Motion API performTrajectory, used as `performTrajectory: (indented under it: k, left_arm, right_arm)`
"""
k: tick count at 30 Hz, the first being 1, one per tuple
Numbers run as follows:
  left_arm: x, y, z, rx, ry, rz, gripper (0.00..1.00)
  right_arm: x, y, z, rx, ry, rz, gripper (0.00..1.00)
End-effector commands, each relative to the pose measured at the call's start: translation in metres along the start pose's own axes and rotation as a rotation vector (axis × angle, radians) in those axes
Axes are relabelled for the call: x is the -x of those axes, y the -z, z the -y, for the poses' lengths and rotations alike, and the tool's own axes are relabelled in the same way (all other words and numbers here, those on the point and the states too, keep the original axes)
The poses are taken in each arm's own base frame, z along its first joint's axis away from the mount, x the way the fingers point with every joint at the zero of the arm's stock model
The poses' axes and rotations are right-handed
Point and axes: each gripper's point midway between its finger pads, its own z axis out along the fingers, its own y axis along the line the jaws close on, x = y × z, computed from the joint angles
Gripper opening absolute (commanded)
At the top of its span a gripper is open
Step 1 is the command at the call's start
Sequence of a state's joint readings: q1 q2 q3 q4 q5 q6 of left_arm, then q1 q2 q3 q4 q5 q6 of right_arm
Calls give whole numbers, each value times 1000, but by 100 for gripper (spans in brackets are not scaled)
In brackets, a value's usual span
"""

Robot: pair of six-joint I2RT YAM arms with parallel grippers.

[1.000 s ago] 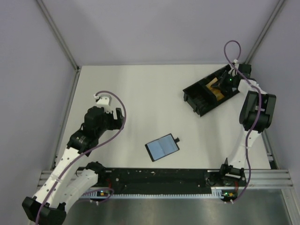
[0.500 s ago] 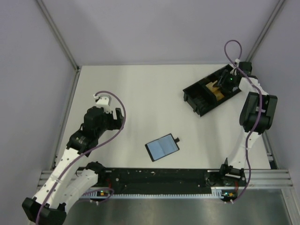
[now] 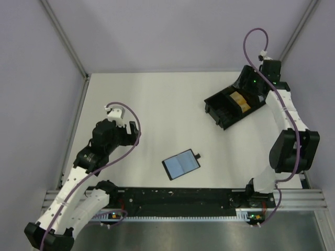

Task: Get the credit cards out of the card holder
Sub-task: Place the credit card in the storage box, then remove the credit card from the card holder.

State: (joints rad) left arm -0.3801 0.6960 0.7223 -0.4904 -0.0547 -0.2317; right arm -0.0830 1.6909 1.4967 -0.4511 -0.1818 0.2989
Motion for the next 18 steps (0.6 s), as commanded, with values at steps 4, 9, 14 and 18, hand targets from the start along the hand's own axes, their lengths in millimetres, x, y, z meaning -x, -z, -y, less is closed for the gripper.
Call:
performTrajectory:
  k: [4,9,14,18]
  left_arm:
    - [5,-1,40,-207,59,-16,86]
    - [-7,1,73,-356,230,-50,84]
    - [-23,3,110,-455,336,-71,82]
    - [-48,-3,135,-455,371,-114,77]
  right_arm:
    - [-65,63,-96,261,135,-63,76]
    - [-129,105,-147,411,218,-111,76]
    - [-203,133,-177,550,236,-209,76]
    - [-255,136,-179,587,223,-292,73]
